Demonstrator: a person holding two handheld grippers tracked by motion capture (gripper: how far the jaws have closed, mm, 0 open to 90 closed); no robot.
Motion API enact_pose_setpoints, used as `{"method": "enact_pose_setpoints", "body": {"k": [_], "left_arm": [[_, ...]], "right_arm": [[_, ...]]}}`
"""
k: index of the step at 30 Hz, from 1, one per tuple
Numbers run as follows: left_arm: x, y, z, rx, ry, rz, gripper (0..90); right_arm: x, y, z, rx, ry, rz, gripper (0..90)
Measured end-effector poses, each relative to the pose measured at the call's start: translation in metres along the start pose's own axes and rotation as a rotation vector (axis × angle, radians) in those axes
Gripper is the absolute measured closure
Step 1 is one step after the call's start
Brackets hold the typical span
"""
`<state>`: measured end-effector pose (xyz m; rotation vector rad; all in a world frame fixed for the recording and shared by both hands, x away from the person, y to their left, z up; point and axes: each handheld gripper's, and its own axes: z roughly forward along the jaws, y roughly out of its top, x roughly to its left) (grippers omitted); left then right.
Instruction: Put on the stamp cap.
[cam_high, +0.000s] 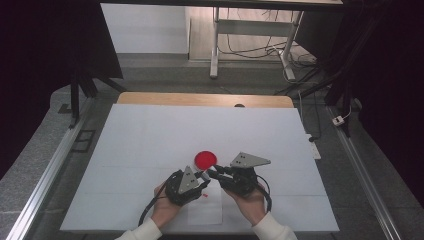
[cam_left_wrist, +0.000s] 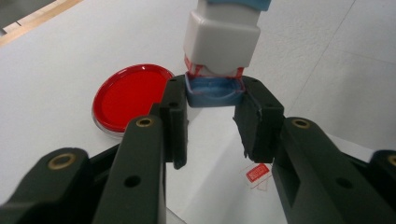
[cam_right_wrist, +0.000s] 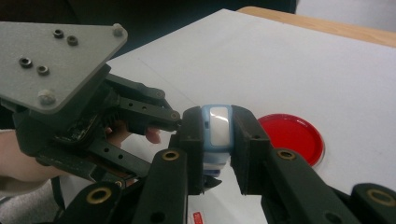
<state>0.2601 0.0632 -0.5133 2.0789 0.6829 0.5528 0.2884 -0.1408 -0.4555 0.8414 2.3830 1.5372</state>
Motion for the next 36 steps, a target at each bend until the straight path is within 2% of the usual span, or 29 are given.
{"method": "enact_pose_setpoints", "body": {"k": [7, 29, 36], "left_arm": [[-0.0008, -0.0001, 0.0, 0.004, 0.007, 0.01, 65.2], [-0.0065, 0.0007, -0.0013, 0.006, 0.054, 0.053, 65.4], [-0.0091, 0.0009, -0.0014, 0.008, 0.065, 0.074, 65.7]], "right_arm": [[-0.0016, -0.0015, 0.0016, 0.008, 0.002, 0.033, 74.7], [0.0014, -0.0013, 0.004, 0.04, -0.014, 0.079, 74.8], [-0.0017, -0.001, 0.0045, 0.059, 0.005, 0.103, 74.9]]}}
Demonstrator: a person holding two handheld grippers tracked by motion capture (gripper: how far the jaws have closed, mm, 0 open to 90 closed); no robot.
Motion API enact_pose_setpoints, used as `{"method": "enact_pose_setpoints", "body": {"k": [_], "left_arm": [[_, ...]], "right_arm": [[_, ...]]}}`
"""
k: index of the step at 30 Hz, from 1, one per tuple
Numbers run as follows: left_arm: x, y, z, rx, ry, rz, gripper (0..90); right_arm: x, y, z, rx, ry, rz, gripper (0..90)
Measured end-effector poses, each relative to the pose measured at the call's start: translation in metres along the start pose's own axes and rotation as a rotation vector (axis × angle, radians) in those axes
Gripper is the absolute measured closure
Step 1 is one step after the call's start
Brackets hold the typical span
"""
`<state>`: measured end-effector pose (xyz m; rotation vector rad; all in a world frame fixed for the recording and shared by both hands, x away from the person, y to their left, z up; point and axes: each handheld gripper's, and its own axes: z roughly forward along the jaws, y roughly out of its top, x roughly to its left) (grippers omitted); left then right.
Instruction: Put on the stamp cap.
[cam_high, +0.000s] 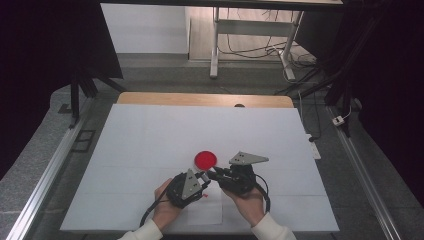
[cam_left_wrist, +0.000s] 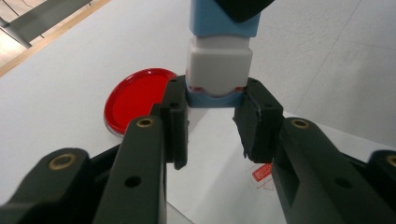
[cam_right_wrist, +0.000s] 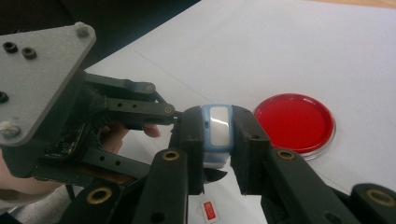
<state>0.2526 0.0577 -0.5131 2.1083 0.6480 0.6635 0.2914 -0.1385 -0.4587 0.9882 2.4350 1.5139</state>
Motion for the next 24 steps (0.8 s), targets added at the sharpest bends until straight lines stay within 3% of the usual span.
{"method": "enact_pose_setpoints", "body": {"k": [9, 17, 24], "left_arm": [[-0.0034, 0.0018, -0.0031, -0.014, 0.019, 0.028, 65.8], [-0.0044, 0.0012, -0.0047, -0.035, 0.031, 0.028, 65.9], [-0.0039, 0.0002, -0.0047, -0.043, 0.026, 0.032, 65.8]], "right_arm": [[0.0002, 0.001, 0.0004, 0.019, 0.011, 0.007, 75.1], [-0.0048, 0.0007, -0.0014, 0.011, 0.043, 0.052, 75.2], [-0.0051, 0.0006, -0.0018, 0.015, 0.044, 0.047, 75.1]]}}
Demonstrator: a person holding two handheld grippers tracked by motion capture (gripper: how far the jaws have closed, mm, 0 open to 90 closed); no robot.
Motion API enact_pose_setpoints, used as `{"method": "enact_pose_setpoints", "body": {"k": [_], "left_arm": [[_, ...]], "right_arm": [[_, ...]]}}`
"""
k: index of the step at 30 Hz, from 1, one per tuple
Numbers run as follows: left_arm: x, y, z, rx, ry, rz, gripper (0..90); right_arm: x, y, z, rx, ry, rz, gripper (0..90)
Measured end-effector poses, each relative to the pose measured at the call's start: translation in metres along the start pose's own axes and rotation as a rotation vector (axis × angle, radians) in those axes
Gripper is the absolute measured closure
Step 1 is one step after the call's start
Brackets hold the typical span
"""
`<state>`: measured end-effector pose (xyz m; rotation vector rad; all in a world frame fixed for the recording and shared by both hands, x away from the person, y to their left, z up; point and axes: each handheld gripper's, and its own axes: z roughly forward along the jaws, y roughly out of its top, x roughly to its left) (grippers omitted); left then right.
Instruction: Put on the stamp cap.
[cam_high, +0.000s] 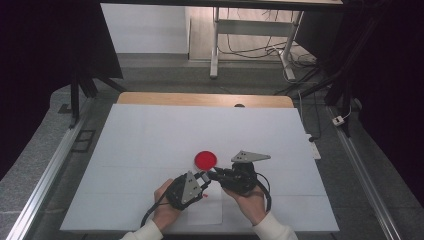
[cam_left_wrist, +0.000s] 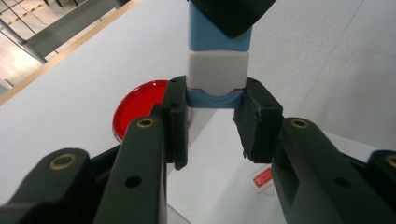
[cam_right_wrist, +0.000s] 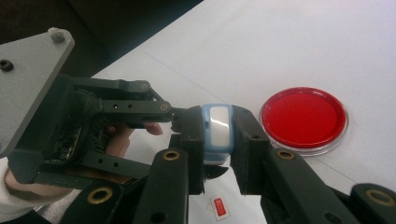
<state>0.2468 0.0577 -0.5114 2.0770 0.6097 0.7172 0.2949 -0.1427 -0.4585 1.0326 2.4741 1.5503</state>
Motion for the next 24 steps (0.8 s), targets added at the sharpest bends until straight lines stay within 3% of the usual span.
{"method": "enact_pose_setpoints", "body": {"k": [12, 17, 24], "left_arm": [[0.004, -0.003, 0.003, 0.002, -0.03, -0.04, 64.0], [0.006, -0.004, 0.004, 0.013, -0.064, -0.058, 57.1], [0.012, -0.006, 0.005, 0.046, -0.086, -0.097, 47.2]], "right_arm": [[0.002, 0.0, -0.001, -0.02, -0.018, -0.033, 74.9], [0.003, 0.0, -0.001, -0.029, -0.033, -0.073, 74.9], [0.0, 0.002, -0.004, -0.033, -0.036, -0.082, 74.9]]}}
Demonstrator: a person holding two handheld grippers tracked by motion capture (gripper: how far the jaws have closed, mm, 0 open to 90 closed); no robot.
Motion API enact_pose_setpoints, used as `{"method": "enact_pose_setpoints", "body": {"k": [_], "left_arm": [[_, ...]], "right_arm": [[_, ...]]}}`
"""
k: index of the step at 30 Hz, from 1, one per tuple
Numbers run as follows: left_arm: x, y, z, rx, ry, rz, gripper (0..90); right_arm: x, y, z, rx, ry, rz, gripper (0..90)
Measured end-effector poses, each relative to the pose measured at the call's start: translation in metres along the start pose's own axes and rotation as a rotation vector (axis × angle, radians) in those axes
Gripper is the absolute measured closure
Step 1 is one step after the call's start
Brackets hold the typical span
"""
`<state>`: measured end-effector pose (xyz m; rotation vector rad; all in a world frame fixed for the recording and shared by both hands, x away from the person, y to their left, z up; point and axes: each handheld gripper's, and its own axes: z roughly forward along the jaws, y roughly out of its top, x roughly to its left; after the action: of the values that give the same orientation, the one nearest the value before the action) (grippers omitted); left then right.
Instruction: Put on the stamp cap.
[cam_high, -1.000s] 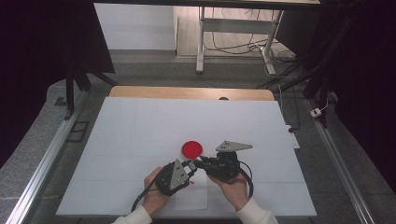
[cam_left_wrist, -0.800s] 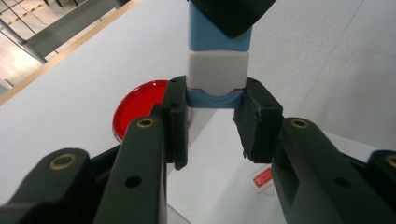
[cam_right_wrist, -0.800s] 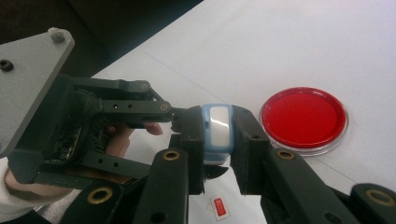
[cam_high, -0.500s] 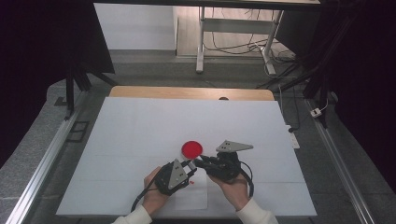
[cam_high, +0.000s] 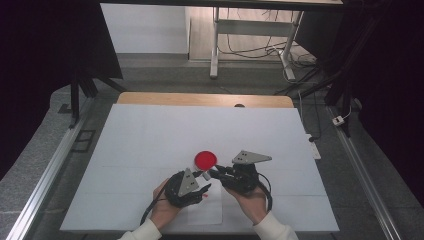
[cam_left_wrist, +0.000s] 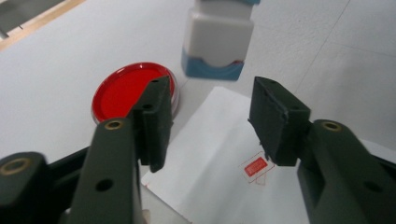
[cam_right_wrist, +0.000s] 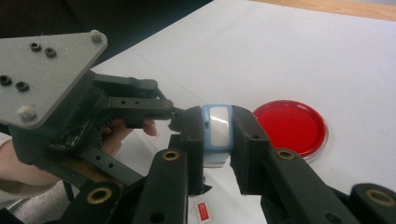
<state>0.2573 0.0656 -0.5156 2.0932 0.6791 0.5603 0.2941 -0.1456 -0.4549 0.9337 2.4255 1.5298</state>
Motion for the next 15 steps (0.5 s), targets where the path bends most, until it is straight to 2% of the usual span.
{"method": "enact_pose_setpoints", "body": {"k": [6, 15], "left_arm": [[0.007, -0.002, -0.004, 0.016, -0.011, -0.055, 42.5], [0.019, -0.009, -0.02, 0.027, -0.026, -0.096, 40.9]], "right_arm": [[-0.004, 0.0, -0.002, -0.005, -0.003, -0.005, 74.9], [-0.008, 0.001, -0.006, -0.006, -0.017, -0.015, 74.9]]}}
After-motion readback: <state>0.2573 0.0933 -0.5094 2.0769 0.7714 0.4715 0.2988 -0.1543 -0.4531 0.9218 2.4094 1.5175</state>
